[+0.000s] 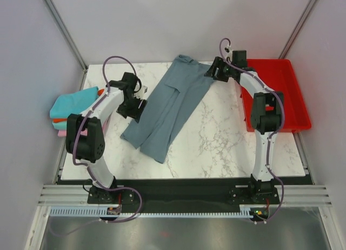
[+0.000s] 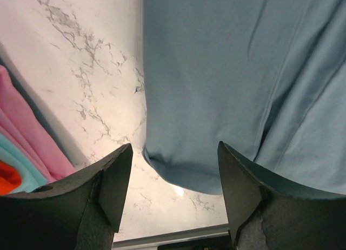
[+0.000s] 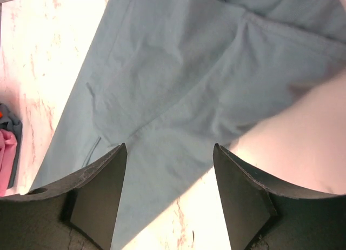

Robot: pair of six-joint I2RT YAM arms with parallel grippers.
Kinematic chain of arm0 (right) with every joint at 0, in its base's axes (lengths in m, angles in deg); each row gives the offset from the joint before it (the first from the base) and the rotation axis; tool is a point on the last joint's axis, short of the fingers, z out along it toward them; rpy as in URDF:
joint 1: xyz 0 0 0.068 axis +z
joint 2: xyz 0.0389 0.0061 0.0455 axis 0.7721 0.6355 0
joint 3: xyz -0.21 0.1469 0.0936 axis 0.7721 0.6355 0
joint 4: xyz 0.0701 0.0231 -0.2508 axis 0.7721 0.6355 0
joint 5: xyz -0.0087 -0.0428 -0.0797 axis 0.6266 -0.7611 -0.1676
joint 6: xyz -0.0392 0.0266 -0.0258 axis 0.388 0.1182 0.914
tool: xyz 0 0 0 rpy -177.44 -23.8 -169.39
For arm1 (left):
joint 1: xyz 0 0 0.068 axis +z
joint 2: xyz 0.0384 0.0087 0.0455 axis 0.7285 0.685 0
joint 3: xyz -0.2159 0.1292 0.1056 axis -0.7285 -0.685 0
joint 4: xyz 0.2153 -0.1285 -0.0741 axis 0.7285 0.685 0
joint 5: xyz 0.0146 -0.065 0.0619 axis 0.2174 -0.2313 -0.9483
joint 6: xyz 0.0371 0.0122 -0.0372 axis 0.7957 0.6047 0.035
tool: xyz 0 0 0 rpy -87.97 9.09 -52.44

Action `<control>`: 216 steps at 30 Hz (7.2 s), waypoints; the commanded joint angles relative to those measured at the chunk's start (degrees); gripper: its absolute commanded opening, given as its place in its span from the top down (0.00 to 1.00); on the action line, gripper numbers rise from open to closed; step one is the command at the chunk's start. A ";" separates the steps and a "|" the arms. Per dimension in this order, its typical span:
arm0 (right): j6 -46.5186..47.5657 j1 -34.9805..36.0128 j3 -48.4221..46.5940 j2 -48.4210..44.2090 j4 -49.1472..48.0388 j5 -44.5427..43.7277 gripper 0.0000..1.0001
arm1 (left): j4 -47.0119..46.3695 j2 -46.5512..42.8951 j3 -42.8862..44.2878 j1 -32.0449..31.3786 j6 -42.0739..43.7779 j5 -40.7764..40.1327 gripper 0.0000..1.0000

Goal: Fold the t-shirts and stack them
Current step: Fold the tshirt

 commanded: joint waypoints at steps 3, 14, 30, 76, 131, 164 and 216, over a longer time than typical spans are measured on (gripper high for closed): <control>-4.52 -0.09 9.27 -1.88 -0.89 3.10 0.27 | -0.41 4.84 1.29 2.97 -1.14 0.91 0.27; -6.19 0.17 7.27 3.74 -2.66 3.72 0.27 | -0.23 9.50 0.25 6.40 -1.32 0.82 0.28; -5.05 2.10 0.33 9.37 -3.45 -0.14 0.59 | -0.14 13.20 -2.66 6.40 -1.23 2.22 0.28; -0.22 0.87 -5.39 9.72 -2.31 -3.84 0.68 | 2.05 7.31 -8.99 -14.96 -1.15 17.43 0.98; -8.39 -2.47 65.17 -47.13 12.20 19.81 0.39 | -4.36 -19.40 -23.64 0.50 -14.50 31.05 0.20; -12.70 -1.41 80.39 -54.53 10.71 15.58 0.32 | -8.23 -8.25 -26.39 2.79 -21.27 35.71 0.19; -27.20 20.47 81.00 -41.25 -6.70 18.22 0.41 | -11.57 -4.99 -33.07 -2.30 -26.72 41.33 0.53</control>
